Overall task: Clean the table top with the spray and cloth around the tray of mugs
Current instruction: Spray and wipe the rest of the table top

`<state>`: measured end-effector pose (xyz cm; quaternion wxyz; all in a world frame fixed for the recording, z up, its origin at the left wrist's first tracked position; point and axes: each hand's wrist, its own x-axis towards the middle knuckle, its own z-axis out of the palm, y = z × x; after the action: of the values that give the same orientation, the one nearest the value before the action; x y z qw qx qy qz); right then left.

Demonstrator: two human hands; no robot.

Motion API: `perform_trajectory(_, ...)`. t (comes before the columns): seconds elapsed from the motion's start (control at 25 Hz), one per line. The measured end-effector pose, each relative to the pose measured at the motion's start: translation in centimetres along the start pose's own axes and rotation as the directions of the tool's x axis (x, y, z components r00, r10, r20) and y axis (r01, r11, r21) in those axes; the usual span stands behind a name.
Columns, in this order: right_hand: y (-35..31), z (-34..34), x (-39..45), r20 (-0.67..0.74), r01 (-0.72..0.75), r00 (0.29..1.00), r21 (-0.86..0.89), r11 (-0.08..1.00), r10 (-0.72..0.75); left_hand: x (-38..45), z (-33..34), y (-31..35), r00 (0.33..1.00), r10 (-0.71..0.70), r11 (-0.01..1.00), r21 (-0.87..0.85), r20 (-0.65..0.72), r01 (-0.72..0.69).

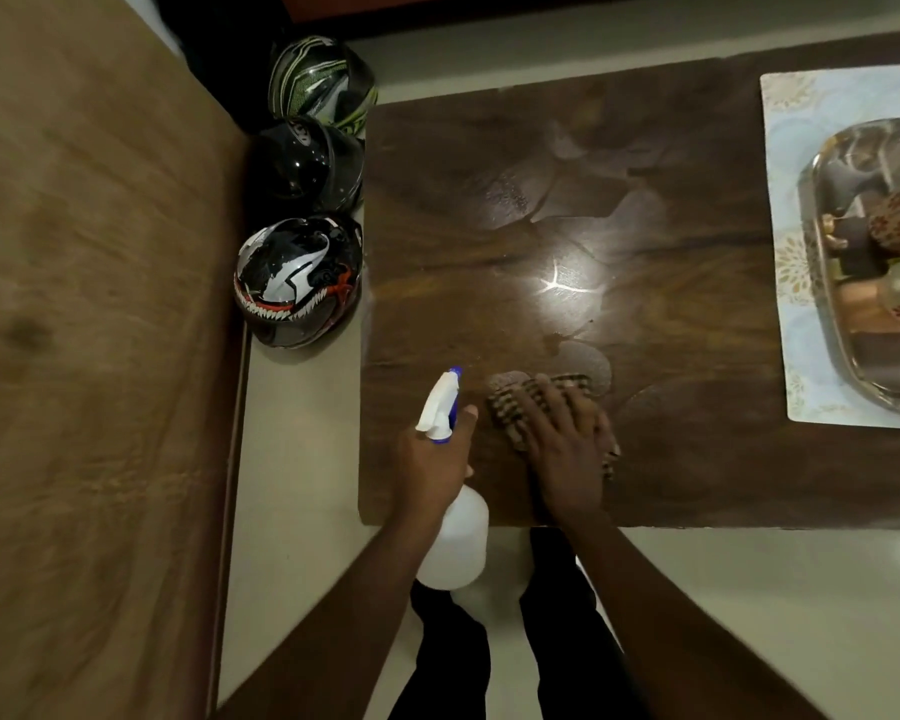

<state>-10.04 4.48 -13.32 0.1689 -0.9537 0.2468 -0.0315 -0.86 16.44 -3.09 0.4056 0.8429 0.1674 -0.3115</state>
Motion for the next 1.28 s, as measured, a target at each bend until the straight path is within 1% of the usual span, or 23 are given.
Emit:
perform_trajectory(0.08,-1.7,0.7,-0.3,0.083,0.209,0.974,0.036,0.977,-0.211,0.0,0.3,1.2,1.0,0.023,1.0,-0.021,-0.006,-0.023)
perform_trajectory(0.16,-1.0,-0.2,0.2,0.135,0.298,0.94,0.118,0.947,-0.313,-0.3,0.4,2.5,0.996,0.085,0.995,-0.048,-0.03,-0.087)
perform_trajectory(0.2,-0.6,-0.9,0.6,0.131,0.306,0.936,0.156,0.939,-0.326,-0.4,0.3,2.9,0.989,0.141,0.989,-0.047,-0.048,-0.143)
perform_trajectory(0.24,-0.2,-1.6,1.0,0.119,0.277,0.946,0.196,0.941,-0.303,-0.4,0.1,3.2,0.976,0.209,0.977,-0.029,-0.066,-0.212)
perform_trajectory(0.32,0.8,-3.2,1.7,0.109,0.137,0.979,0.294,0.946,-0.175,-0.5,-0.1,3.5,0.938,0.33,0.944,0.036,-0.103,-0.328)
perform_trajectory(0.4,1.5,-4.8,1.5,0.107,0.041,0.991,0.352,0.935,-0.084,-1.2,-0.3,4.1,0.919,0.377,0.926,0.079,-0.12,-0.369)
perform_trajectory(0.48,1.8,-6.7,1.5,0.103,0.031,0.992,0.37,0.928,-0.074,-1.7,-0.7,5.3,0.909,0.399,0.917,0.056,-0.119,-0.395)
perform_trajectory(0.52,1.7,-7.7,1.4,0.116,0.024,0.99,0.385,0.923,-0.074,-2.1,-1.1,6.0,0.889,0.436,0.9,0.059,-0.138,-0.432)
perform_trajectory(0.6,0.9,-10.8,1.6,0.12,-0.002,0.991,0.423,0.906,-0.053,-2.6,-2.1,8.1,0.815,0.552,0.834,0.09,-0.18,-0.545)
perform_trajectory(0.64,0.3,-12.8,2.0,0.102,-0.016,0.994,0.445,0.895,-0.033,-2.8,-2.5,9.3,0.788,0.59,0.807,0.127,-0.175,-0.576)
perform_trajectory(0.72,-0.5,-17.3,2.3,0.049,-0.009,0.999,0.48,0.877,-0.016,-4.1,-3.2,12.2,0.763,0.633,0.773,0.171,-0.132,-0.611)
perform_trajectory(0.76,-0.8,-19.9,2.7,0.009,0.012,1.0,0.477,0.879,-0.018,-5.4,-3.5,14.2,0.747,0.654,0.756,0.156,-0.12,-0.636)
perform_trajectory(0.84,-1.1,-24.9,3.3,-0.058,0.037,0.998,0.446,0.894,-0.013,-8.2,-3.6,17.7,0.705,0.704,0.71,0.058,-0.091,-0.702)
perform_trajectory(0.92,-0.7,-29.5,3.2,-0.15,0.018,0.987,0.436,0.9,0.053,-10.9,-3.0,20.8,0.631,0.774,0.634,0.045,-0.055,-0.772)
perform_trajectory(0.96,0.0,-31.5,3.0,-0.214,0.02,0.974,0.435,0.9,0.081,-12.1,-2.4,22.5,0.599,0.8,0.6,0.042,-0.038,-0.799)
perform_trajectory(1.04,1.5,-34.4,2.8,-0.309,0.033,0.944,0.444,0.895,0.119,-13.4,-1.0,25.4,0.587,0.81,0.586,-0.033,0.0,-0.809)
perform_trajectory(1.12,3.9,-37.5,2.4,-0.388,0.026,0.907,0.437,0.899,0.162,-15.2,1.3,28.7,0.537,0.843,0.536,-0.077,0.012,-0.84)
perform_trajectory(1.2,6.5,-40.0,1.8,-0.471,0.037,0.867,0.384,0.923,0.161,-17.5,4.1,31.6,0.495,0.868,0.497,-0.094,0.042,-0.863)
perform_trajectory(1.28,9.6,-41.9,1.1,-0.545,0.044,0.827,0.315,0.948,0.142,-20.1,7.5,33.9,0.457,0.889,0.458,-0.105,0.029,-0.883)
